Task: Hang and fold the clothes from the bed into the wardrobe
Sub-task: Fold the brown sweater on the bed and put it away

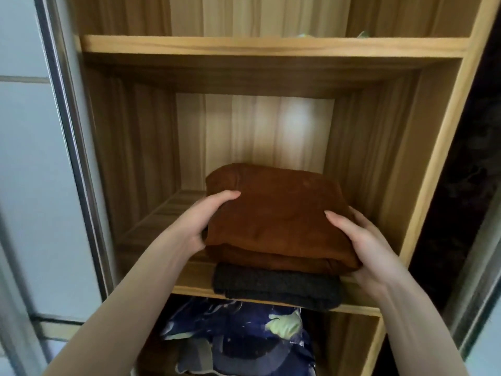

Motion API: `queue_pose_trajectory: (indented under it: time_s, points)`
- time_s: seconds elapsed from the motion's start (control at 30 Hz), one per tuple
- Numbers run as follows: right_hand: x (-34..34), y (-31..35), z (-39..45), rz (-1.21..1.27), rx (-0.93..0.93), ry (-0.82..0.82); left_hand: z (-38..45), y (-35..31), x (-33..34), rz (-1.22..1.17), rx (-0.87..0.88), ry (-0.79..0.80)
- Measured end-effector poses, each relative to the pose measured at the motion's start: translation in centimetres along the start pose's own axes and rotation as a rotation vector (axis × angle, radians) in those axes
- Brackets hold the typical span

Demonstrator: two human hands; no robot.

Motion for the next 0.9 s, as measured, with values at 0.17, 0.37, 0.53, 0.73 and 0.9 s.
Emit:
queue_pose_trajectory:
  time_s: [0.17, 0.37, 0.53, 0.73, 0.9]
  points:
    - [0.1, -0.6, 0.2, -0.295, -0.085, -0.103, 1.4, 1.2, -1.2, 0.125, -0.085, -0.002]
    - [2.5, 2.8, 1.2, -1.108, -0.414, -0.053, 1.5, -2.3, -2.4, 0.975, 0.176, -0.343]
    - [3.0, 1.8, 3.7, -1.324, -0.129, 0.039, 0.7, -2.3, 0.8, 1.249, 0.450, -0.236]
    - [0.3, 0.8, 5.4, -1.103, -0.031, 0.081, 2.9, 1.8, 1.8, 1.319, 0.325, -0.038]
    - [0.3, 0.6, 5.2, -1.116, -0.004, 0.095, 3.2, 2.2, 1.4, 1.319, 0.308, -0.025]
Point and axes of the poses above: each hand's wrist, its own z-axis towards the middle knuckle, its own x-axis out of the palm, y = z × x, the point moved 3 cm from there along z, towards the middle knuckle, and after that the axes turned 11 degrees about y, right-handed, at the moved point
